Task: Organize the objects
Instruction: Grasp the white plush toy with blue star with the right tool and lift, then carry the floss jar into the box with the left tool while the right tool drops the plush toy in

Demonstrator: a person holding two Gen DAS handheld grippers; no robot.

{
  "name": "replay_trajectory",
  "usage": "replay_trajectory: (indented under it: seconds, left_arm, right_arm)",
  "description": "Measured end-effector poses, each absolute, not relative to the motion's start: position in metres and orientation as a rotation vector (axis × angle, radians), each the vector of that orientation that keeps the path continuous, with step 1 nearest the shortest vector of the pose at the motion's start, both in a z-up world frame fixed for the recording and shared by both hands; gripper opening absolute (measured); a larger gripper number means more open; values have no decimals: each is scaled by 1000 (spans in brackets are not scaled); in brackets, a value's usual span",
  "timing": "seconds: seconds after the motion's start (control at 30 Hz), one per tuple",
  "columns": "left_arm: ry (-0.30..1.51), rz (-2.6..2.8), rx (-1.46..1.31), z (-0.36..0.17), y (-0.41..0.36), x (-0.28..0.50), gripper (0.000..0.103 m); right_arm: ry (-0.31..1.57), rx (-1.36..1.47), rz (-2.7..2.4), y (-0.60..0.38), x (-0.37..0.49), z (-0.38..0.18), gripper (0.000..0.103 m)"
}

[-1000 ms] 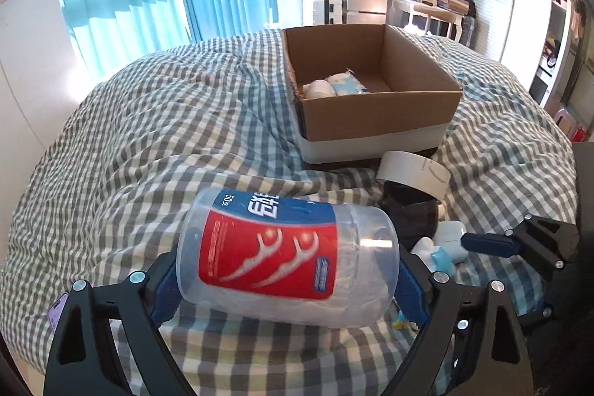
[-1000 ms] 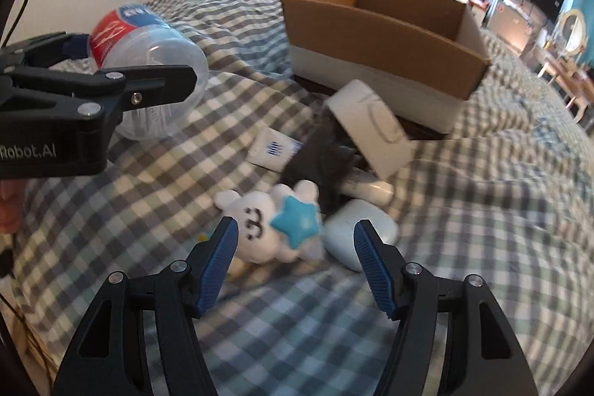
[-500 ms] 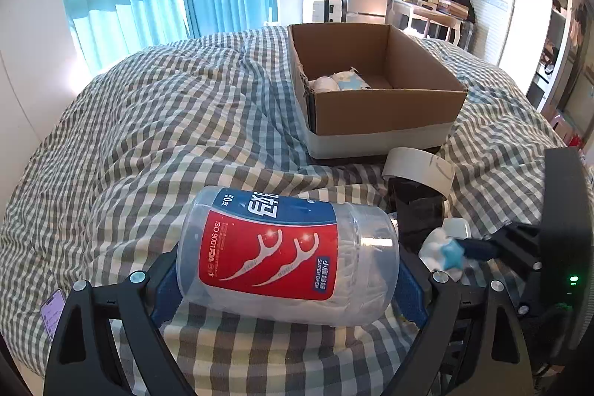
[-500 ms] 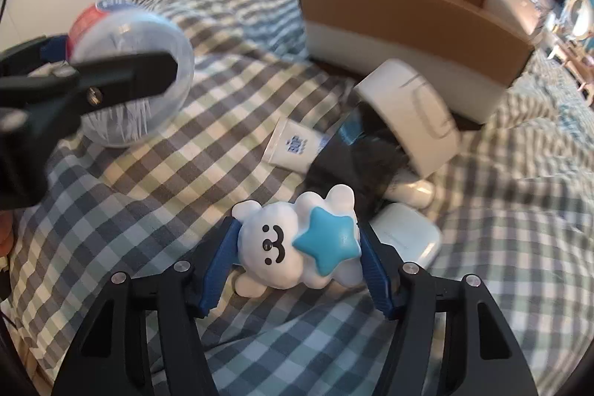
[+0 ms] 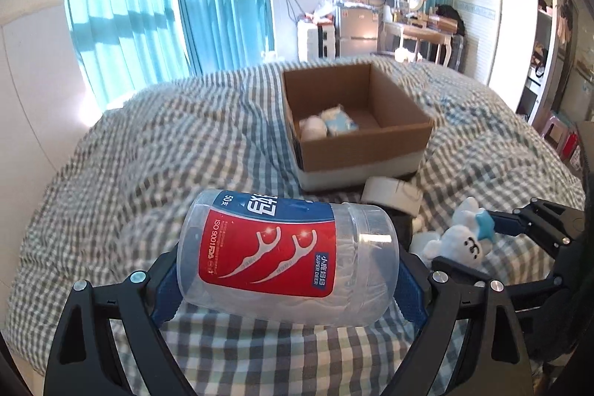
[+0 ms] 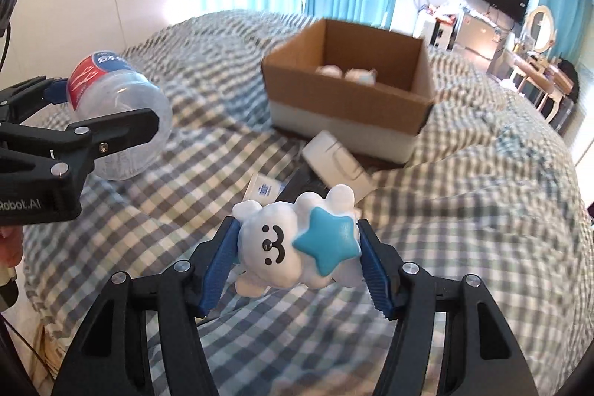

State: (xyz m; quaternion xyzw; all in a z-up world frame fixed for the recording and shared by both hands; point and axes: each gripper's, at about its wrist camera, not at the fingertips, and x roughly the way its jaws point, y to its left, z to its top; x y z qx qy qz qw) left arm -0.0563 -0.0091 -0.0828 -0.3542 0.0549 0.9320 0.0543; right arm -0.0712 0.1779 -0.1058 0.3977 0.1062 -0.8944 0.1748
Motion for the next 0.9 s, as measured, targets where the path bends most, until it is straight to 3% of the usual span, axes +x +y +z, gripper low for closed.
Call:
replay_trajectory:
  seconds: [0.4, 0.9]
  left_arm:
    - [180, 2865, -943, -34, 1, -83, 93]
    - [250, 2836, -931, -20, 40, -212, 93]
  right_arm:
    - [303, 898, -2675, 192, -82, -26, 63]
    - [254, 829, -2753, 201, -205, 33, 63]
